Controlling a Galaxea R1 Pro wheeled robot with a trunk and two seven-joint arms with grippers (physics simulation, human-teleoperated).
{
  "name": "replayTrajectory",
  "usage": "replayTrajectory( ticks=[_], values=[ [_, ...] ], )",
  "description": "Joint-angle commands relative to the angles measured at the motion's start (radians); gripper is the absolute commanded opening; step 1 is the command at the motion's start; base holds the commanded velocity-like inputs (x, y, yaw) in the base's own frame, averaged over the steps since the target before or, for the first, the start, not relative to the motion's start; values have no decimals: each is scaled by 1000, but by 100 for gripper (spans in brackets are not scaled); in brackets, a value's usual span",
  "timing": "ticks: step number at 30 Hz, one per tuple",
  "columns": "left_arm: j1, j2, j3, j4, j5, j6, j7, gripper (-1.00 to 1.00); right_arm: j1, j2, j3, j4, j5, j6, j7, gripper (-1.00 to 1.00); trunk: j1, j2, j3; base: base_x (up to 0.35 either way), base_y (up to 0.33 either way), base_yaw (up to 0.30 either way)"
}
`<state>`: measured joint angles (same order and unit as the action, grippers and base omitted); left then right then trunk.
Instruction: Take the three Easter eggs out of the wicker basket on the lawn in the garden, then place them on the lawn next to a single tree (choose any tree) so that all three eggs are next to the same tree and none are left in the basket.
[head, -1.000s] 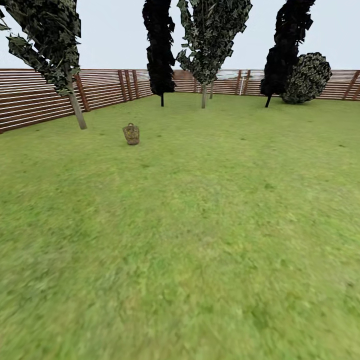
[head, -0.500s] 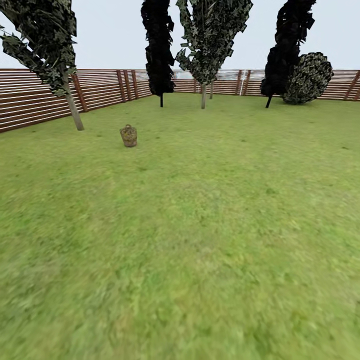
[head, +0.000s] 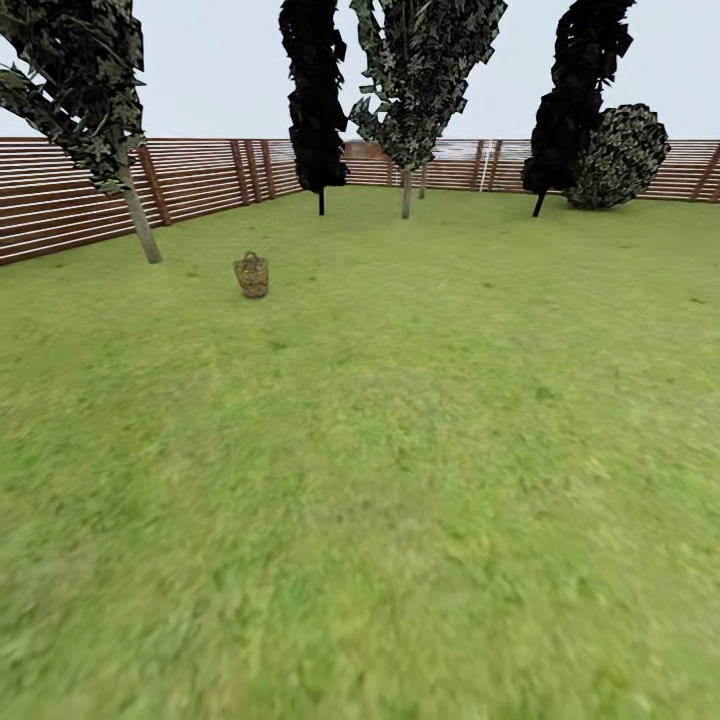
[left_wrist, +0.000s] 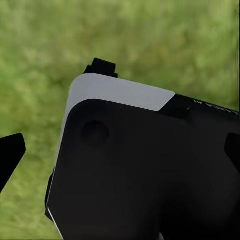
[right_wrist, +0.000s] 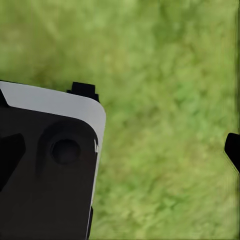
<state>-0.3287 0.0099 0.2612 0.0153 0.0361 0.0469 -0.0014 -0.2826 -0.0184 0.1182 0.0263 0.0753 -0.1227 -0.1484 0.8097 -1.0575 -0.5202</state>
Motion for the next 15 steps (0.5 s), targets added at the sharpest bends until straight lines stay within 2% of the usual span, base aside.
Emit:
replayTrajectory(
  ticks=[1, 15],
  values=[
    [-1, 0, 3, 2, 4, 2, 0, 100, -1, 0, 5, 3, 8, -3, -5, 100, 1, 0, -1, 324, -90, 0],
    [-1, -1, 3, 2, 4, 1, 0, 100, -1, 6, 4, 3, 11, -3, -5, 100, 1, 0, -1, 324, -90, 0]
  ],
)
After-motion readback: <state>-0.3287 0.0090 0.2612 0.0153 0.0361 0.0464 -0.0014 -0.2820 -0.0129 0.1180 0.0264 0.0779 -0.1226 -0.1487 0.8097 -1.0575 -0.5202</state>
